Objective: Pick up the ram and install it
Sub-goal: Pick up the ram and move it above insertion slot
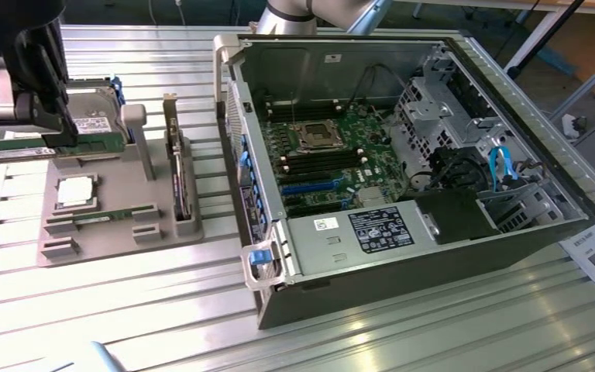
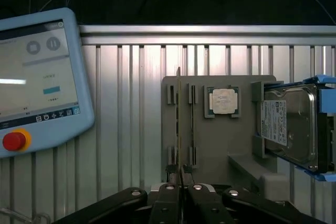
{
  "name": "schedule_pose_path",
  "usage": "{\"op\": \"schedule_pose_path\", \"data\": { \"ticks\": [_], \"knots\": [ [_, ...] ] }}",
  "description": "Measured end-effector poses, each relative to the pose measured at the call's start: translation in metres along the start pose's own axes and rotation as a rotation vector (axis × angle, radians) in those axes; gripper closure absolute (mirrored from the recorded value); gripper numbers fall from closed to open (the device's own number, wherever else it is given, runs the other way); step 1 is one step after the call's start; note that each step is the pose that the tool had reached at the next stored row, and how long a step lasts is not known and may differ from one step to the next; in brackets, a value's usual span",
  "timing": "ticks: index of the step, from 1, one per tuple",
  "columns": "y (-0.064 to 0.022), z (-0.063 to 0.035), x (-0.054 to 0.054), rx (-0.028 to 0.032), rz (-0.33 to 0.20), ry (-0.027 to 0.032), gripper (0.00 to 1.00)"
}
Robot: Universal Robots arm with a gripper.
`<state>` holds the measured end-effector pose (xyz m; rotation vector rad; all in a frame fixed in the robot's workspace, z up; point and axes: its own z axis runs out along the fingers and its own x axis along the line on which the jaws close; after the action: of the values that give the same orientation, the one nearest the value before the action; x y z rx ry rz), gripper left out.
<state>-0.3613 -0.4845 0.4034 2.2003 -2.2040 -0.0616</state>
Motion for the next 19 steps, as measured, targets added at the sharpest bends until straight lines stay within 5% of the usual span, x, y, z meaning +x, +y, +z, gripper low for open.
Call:
{"op": "schedule_pose_path", "data": {
  "ticks": [7, 19],
  "knots": [
    [0.0005, -0.0106, -0.0001, 0.0, 0.0, 0.0, 0.88],
    [-0.003, -0.0113, 0.0, 0.0001, 0.001, -0.0001, 0.88]
  ]
}}
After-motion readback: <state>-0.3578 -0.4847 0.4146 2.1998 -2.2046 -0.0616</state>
